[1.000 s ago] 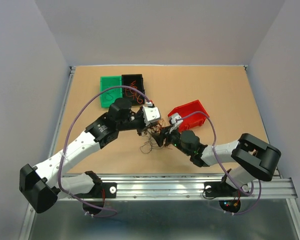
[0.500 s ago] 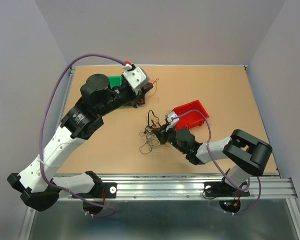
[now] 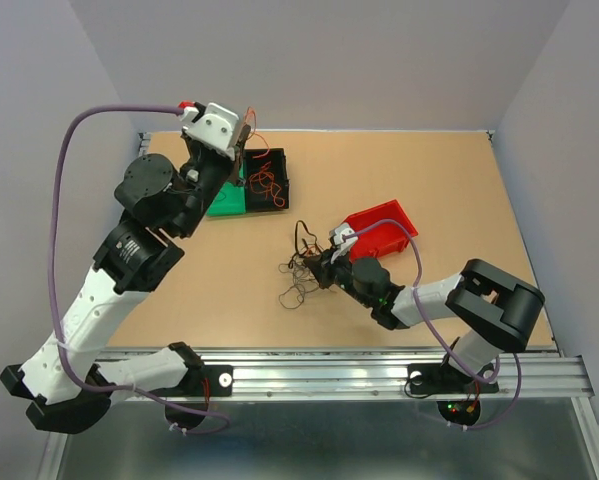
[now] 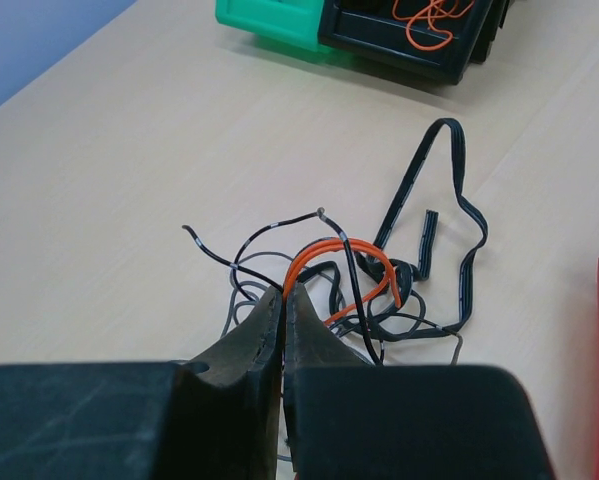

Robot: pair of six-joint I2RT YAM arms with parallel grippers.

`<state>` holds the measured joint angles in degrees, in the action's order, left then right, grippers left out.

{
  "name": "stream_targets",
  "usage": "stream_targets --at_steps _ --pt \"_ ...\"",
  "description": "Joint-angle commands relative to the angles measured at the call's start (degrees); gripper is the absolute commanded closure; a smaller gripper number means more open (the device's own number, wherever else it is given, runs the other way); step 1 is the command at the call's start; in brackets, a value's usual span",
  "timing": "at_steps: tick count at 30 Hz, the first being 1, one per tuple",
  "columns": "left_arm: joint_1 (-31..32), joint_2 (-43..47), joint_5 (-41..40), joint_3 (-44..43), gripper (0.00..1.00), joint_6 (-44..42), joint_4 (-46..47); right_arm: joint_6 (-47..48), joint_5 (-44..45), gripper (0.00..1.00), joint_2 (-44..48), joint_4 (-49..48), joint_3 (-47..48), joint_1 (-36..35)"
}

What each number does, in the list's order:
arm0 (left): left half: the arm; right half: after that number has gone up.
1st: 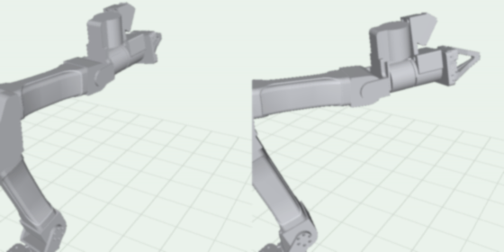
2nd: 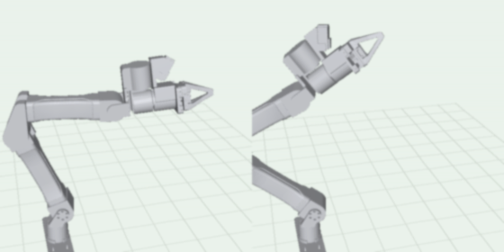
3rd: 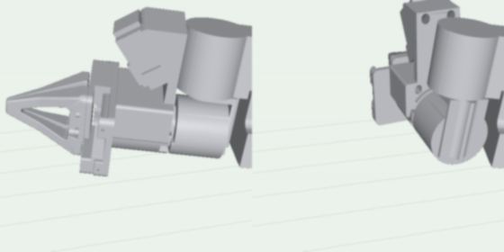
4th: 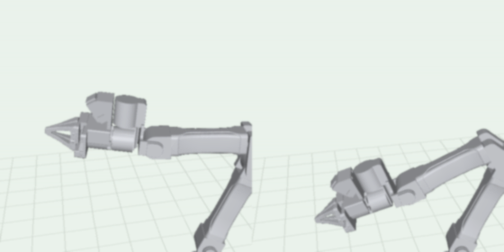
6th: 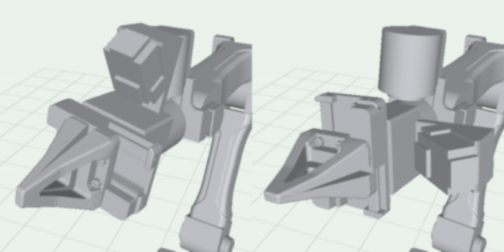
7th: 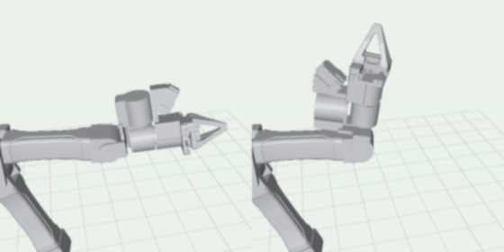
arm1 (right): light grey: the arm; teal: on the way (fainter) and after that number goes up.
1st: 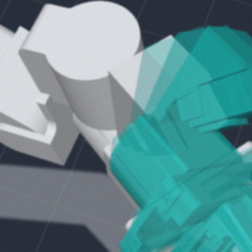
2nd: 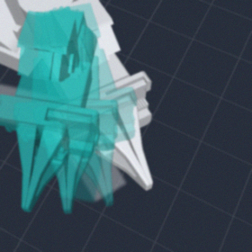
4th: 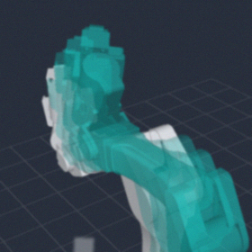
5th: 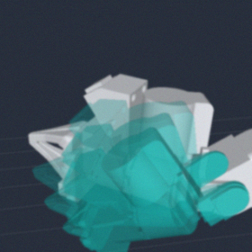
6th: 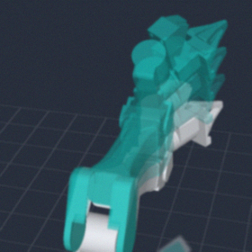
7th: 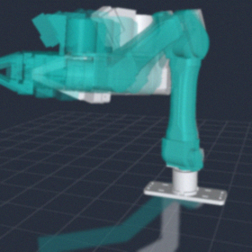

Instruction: Untangle the cables

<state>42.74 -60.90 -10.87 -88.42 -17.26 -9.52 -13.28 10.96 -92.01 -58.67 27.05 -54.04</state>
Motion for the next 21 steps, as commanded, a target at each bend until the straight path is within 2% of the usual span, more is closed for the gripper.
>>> stream_targets --at_steps 1,4,8,11,21 --pt "-1.6 -2.4 -3.5 4.7 1.00 -1.9 5.7 0.7 -1.8 0.96 2.2 -3.7 0.6 -0.3" --pt "-5.8 -6.3 -0.3 7.2 1.00 -1.5 8.0 1.1 -4.3 0.96 2.0 -3.6 0.8 -0.3" --pt "-14.0 -13.4 9.3 6.3 1.00 0.6 8.7 1.0 -4.5 0.96 1.8 -3.3 1.1 -0.3" --pt "-17.7 -19.1 13.9 6.7 1.00 1.2 10.6 0.9 -4.5 0.96 2.0 -3.3 0.9 -0.3" --pt "-21.8 -39.4 20.3 4.1 1.00 6.4 12.9 0.4 -3.7 0.97 2.3 -3.1 0.8 -0.3"
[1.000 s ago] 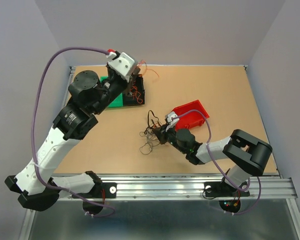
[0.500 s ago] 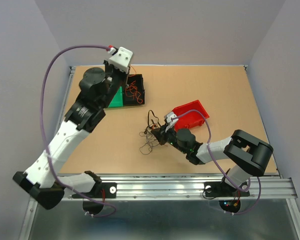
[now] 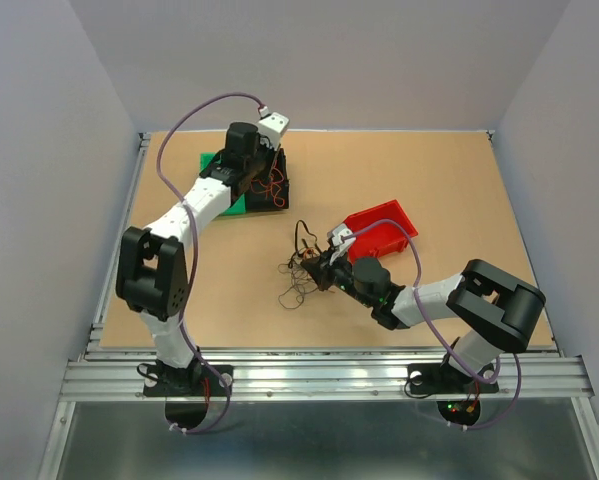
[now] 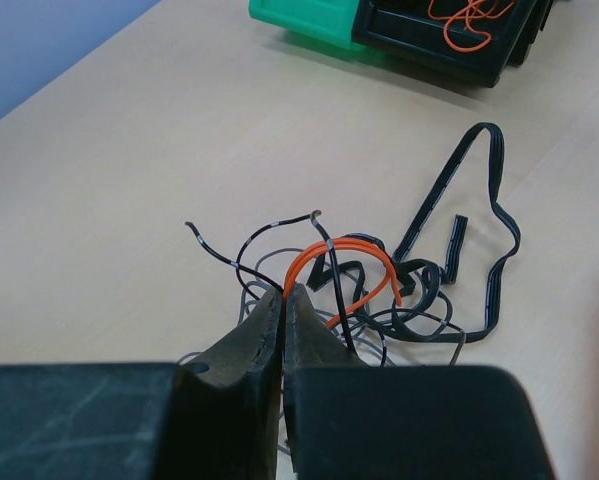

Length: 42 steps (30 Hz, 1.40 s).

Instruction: Untangle the cables

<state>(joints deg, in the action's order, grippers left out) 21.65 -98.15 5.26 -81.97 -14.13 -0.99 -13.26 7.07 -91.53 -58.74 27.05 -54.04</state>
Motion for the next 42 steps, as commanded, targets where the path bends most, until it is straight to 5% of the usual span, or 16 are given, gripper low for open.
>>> stream_targets --at_steps 1,16,17,20,22,31,42 --pt "-1.0 -4.8 4.1 -2.6 1.00 3.7 4.3 0.5 0.2 0.97 1.9 -3.0 0.8 -0.3" --pt "-4.7 -21.4 0.8 -13.2 0.99 5.8 1.2 0.0 0.5 0.97 1.7 -3.0 1.0 -0.3" --pt "-4.8 -19.2 0.1 -12.6 0.78 6.1 1.3 -0.1 0.6 0.97 1.8 -3.1 0.9 -0.2" --pt "-4.8 -13.4 2.2 -4.7 0.47 5.9 6.6 -0.4 0.7 0.97 2.4 -3.0 0.7 -0.3" --pt "-4.7 -7.7 3.7 -1.1 0.41 5.6 8.0 -0.7 1.2 0.97 2.8 -3.0 0.4 -0.3" --pt "-4.2 7.1 12.0 10.7 0.35 3.6 7.8 -1.8 3.5 0.96 5.6 -3.0 -1.3 -0.2" --pt "-2.3 24.5 42.7 28.6 0.30 -13.6 7.4 -1.8 2.8 0.96 7.0 -2.5 -1.9 -0.3"
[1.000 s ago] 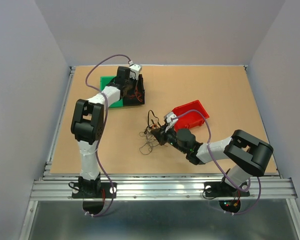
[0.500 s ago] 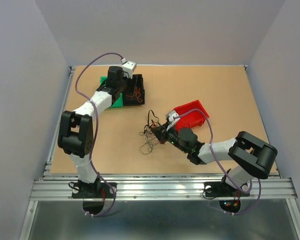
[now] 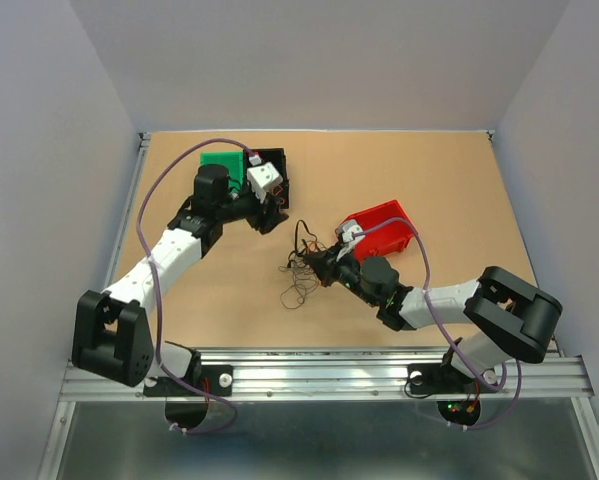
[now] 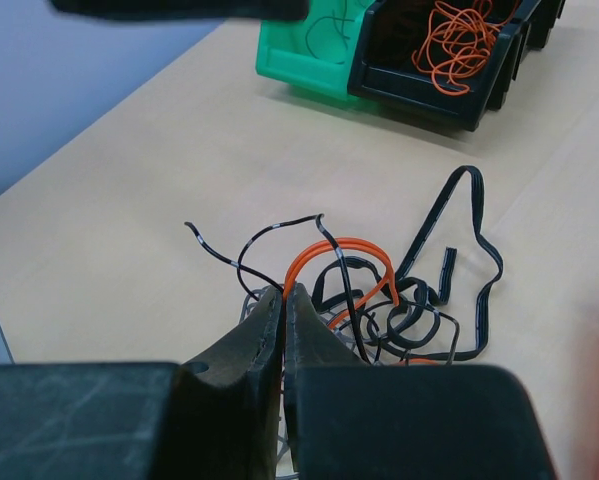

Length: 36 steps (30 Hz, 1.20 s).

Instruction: Untangle the cables

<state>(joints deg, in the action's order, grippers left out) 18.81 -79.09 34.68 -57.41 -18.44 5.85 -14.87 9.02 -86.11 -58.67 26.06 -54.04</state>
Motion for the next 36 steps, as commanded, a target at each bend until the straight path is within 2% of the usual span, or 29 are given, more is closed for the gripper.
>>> stream_targets --at_steps 1,6,10,20,23,26,29,32,33,35,36 --pt "1.5 7.3 14.1 5.0 0.29 -10.9 0.1 -0.3 0.8 0.96 1.5 -2.5 -0.8 -0.3" --pt "5.4 9.5 14.8 8.2 0.27 -18.0 -5.0 -1.0 2.0 0.96 1.5 -2.3 -0.7 -0.3" --pt "7.9 8.9 14.7 8.5 0.26 -20.2 -7.9 -1.3 3.0 0.96 1.4 -2.1 -0.5 -0.3" --pt "10.8 5.4 12.8 7.3 0.27 -20.8 -9.3 -1.4 2.3 0.96 1.4 -1.9 -0.3 -0.3" --pt "10.9 3.8 11.8 6.4 0.32 -19.9 -9.1 -1.5 2.0 0.96 1.2 -1.8 -0.1 -0.3" --pt "11.0 1.8 11.1 5.6 0.40 -19.3 -9.1 -1.5 1.6 0.96 1.0 -1.8 0.0 -0.3" --pt "11.1 0.7 10.5 5.0 0.53 -19.4 -9.4 -1.5 1.4 0.96 0.9 -1.8 0.0 -0.3" --pt "11.1 0.3 10.4 4.8 0.74 -19.1 -9.4 -1.5 1.4 0.96 0.9 -1.8 0.2 -0.3" --pt "11.1 0.3 10.3 4.7 0.88 -19.0 -9.4 -1.4 1.3 0.96 0.8 -1.8 0.2 -0.3" --pt "11.1 0.4 10.2 4.5 1.00 -18.7 -9.4 -1.5 1.4 0.93 0.6 -1.7 0.3 -0.3" --pt "11.0 0.5 10.0 4.4 1.00 -18.1 -9.4 -1.3 1.4 0.88 0.5 -1.7 0.2 -0.3"
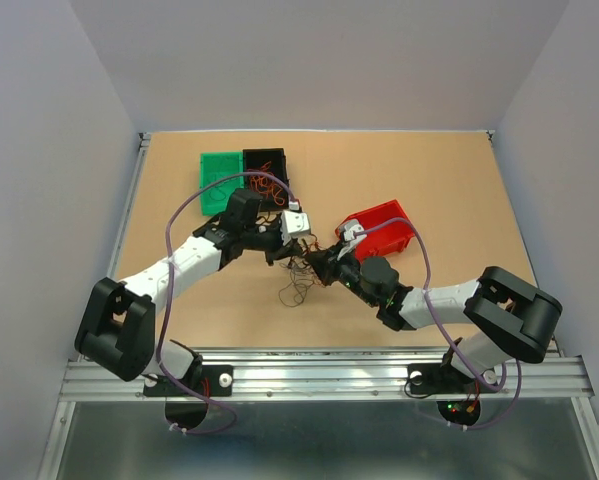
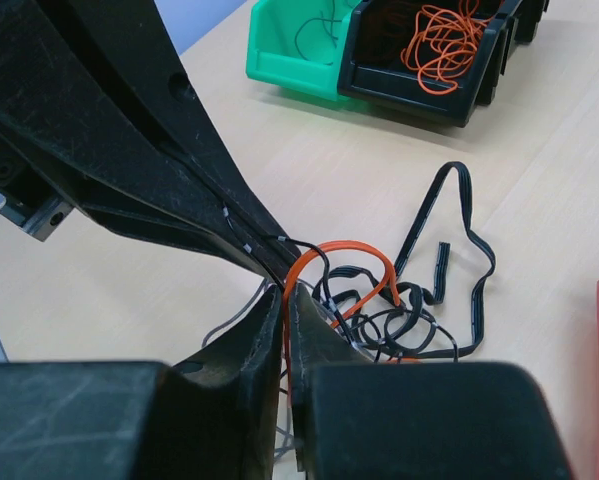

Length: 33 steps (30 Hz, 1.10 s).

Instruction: Untangle the cables

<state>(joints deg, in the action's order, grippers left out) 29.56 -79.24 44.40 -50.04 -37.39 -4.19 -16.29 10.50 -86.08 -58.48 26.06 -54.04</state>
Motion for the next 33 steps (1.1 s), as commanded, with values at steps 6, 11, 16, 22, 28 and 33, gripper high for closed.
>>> stream_targets --at_steps 6,11,16,22,28,33 --pt "-1.3 1.1 0.2 -4.6 1.00 3.7 0.8 0.3 1.2 0.60 0.2 -1.7 0.2 -0.3" --pt "-6.4 1.7 8.6 -7.4 1.00 5.6 -2.7 0.7 2.8 0.53 -1.0 -1.4 0.9 -0.3" --pt "-6.9 2.8 11.9 -9.5 1.00 4.9 -6.5 1.3 2.7 0.52 -5.1 -0.8 3.6 -0.3" --pt "-6.9 5.1 13.0 -9.7 1.00 6.2 -7.1 1.1 1.5 0.47 -7.9 -0.9 6.1 -0.3" --pt "-6.9 7.8 6.8 -8.1 1.00 11.9 -1.9 0.8 4.3 0.34 -9.2 -0.8 6.6 -0.3" --pt "-8.0 9.1 3.6 -6.5 1.00 13.6 1.5 0.3 6.5 0.36 -7.8 -0.9 5.3 -0.3"
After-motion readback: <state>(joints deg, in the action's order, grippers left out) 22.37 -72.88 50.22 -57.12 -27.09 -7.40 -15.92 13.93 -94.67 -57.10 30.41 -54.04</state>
